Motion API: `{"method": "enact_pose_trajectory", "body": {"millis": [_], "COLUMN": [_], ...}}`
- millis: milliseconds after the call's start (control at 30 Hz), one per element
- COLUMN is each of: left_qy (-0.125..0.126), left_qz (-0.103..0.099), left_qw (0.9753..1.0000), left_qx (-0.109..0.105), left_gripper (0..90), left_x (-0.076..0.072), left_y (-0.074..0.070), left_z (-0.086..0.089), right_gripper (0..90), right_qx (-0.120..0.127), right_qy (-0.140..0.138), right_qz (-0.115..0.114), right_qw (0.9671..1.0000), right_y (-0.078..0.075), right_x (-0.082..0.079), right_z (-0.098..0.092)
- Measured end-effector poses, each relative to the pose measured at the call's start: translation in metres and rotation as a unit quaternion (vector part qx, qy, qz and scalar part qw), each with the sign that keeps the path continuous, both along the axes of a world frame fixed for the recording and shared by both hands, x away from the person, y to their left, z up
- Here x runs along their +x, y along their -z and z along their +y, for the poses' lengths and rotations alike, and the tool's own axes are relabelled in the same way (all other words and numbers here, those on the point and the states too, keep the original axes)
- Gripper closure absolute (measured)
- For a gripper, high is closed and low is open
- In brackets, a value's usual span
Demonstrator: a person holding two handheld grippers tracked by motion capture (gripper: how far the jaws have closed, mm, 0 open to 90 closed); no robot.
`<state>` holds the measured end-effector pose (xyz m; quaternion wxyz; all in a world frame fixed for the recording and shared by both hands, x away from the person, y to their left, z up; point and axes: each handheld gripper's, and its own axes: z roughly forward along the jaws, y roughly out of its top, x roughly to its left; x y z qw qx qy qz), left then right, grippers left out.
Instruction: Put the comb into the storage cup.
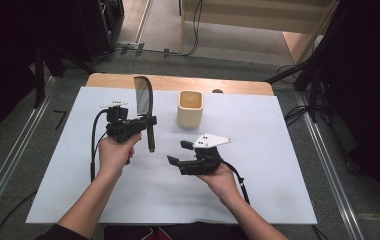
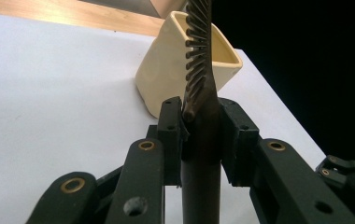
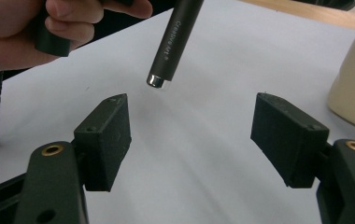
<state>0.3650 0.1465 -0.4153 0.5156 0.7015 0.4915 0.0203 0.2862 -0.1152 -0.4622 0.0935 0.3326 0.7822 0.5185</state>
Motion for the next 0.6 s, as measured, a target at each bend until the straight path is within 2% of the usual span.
{"method": "enact_pose_trajectory", "body": {"millis": [267,333,433,500,600], "left_qy": [0.007,0.006,0.008,0.009,0.010], "left_qz": [-0.002,-0.001,-0.004,-0.004,-0.004], "left_qw": [1.0000,1.0000,1.0000,0.9999,0.9999], "left_qx": [-0.003,-0.004,-0.003,-0.004,-0.004], "left_gripper": [73.2,73.2,73.2,73.2,73.2], "left_x": [0.000,0.000,0.000,0.000,0.000], "left_y": [0.000,0.000,0.000,0.000,0.000], "left_z": [0.000,0.000,0.000,0.000,0.000], "right_gripper": [26.7,26.7,26.7,26.8,26.8], "right_qx": [-0.027,-0.032,-0.054,-0.068,-0.074], "right_qy": [-0.019,-0.019,-0.016,-0.024,-0.022], "right_qz": [0.022,0.020,0.012,0.001,0.005], "right_qw": [0.9992,0.9991,0.9983,0.9974,0.9970], "right_y": [-0.001,-0.001,-0.002,-0.002,-0.002], "right_x": [-0.001,-0.002,-0.004,-0.005,-0.008], "right_z": [-0.018,-0.021,-0.029,-0.034,-0.040]}}
